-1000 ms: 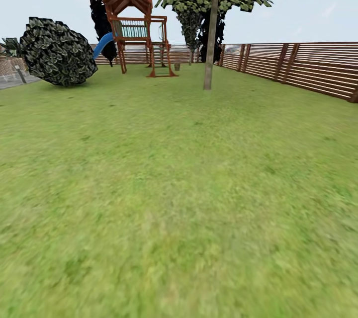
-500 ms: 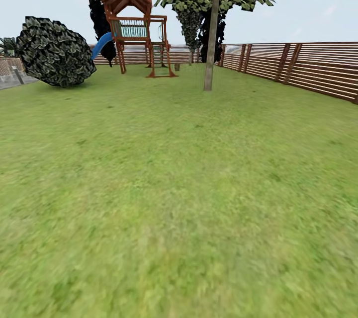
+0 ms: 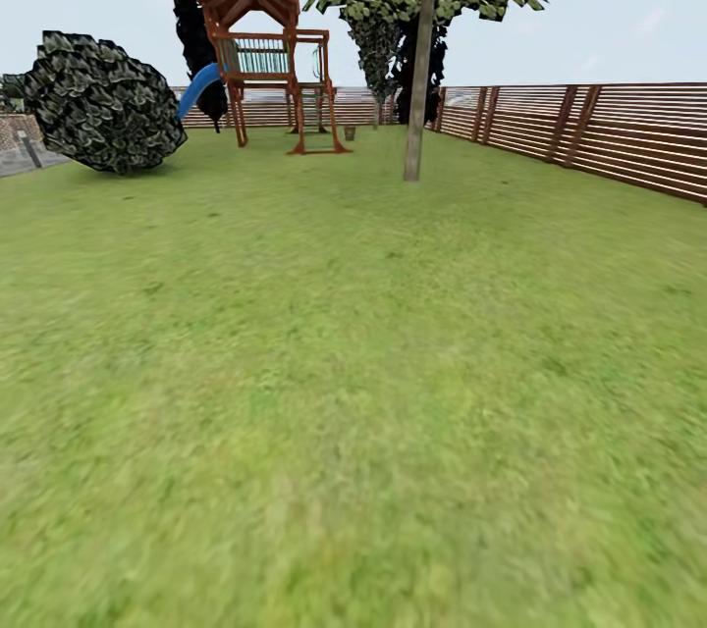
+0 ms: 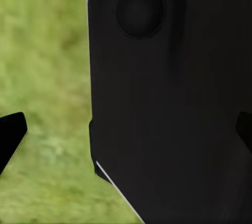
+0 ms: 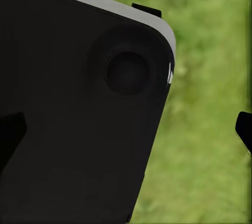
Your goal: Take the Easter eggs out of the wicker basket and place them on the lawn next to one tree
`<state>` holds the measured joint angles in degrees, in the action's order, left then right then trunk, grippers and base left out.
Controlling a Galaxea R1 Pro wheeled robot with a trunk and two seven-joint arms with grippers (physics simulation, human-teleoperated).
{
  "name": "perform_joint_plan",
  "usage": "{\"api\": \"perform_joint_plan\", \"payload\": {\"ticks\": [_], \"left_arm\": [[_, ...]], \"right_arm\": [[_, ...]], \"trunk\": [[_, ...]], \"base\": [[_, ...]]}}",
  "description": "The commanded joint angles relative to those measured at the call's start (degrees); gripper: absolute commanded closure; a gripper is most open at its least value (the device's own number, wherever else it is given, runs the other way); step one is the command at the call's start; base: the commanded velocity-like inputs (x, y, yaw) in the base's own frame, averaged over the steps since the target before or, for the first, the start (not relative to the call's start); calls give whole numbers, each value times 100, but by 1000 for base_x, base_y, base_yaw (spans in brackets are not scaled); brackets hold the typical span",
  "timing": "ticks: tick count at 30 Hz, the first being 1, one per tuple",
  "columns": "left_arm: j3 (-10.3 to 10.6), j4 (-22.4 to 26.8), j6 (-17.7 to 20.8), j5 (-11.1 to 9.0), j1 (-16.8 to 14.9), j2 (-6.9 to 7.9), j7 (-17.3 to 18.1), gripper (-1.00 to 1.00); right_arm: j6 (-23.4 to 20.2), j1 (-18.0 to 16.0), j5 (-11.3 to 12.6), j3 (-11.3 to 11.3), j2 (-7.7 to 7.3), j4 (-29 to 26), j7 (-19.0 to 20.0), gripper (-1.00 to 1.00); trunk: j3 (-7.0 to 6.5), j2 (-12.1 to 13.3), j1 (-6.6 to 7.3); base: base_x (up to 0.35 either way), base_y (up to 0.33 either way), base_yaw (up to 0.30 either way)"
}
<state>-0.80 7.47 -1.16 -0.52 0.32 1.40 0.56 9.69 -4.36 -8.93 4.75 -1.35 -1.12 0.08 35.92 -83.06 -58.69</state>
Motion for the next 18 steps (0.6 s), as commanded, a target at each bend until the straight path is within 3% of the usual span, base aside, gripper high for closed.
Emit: {"api": "perform_joint_plan", "payload": {"ticks": [1, 18], "left_arm": [[-8, 9, -7, -7, 3, 0, 6, -100], [-8, 9, -7, -1, 3, 0, 6, -100]], "right_arm": [[15, -3, -3, 43, -3, 2, 1, -100], [15, -2, 4, 44, -5, 7, 1, -100]], "trunk": [[4, -2, -4], [4, -2, -4]], "base": [[342, 0, 0], [342, 0, 0]]}}
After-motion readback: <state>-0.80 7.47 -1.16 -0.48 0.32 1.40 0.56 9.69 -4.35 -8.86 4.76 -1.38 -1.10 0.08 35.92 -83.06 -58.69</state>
